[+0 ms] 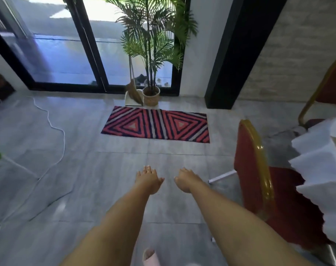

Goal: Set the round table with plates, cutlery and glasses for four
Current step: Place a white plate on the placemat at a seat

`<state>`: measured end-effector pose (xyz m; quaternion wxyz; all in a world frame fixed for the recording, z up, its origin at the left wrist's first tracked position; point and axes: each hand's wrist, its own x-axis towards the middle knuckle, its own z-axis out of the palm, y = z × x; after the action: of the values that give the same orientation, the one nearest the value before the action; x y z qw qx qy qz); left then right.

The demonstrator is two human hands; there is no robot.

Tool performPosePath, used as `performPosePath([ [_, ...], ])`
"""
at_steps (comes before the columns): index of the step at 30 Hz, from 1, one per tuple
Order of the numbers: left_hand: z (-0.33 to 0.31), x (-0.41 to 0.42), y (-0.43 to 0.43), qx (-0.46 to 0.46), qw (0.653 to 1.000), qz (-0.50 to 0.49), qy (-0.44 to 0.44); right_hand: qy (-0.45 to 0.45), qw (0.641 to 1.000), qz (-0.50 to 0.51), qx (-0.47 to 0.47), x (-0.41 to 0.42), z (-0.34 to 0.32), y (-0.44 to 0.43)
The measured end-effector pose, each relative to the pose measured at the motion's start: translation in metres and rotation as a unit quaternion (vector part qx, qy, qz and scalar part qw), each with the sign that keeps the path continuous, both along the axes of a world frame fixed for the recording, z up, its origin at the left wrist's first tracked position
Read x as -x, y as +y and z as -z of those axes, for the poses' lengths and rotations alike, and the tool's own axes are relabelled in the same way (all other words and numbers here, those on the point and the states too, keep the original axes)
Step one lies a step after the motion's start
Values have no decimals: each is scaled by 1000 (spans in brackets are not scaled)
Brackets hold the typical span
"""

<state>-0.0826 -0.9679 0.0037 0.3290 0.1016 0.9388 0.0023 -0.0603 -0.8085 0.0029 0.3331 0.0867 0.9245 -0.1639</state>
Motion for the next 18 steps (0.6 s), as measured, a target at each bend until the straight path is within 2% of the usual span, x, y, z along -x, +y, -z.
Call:
performPosePath([
  [9, -2, 125, 13, -12, 999, 35, 17, 30, 999, 34, -21, 121, -6, 13],
  [18, -6, 265, 83, -13, 997, 68, 18, 32, 996, 79, -3, 247, -11, 81],
])
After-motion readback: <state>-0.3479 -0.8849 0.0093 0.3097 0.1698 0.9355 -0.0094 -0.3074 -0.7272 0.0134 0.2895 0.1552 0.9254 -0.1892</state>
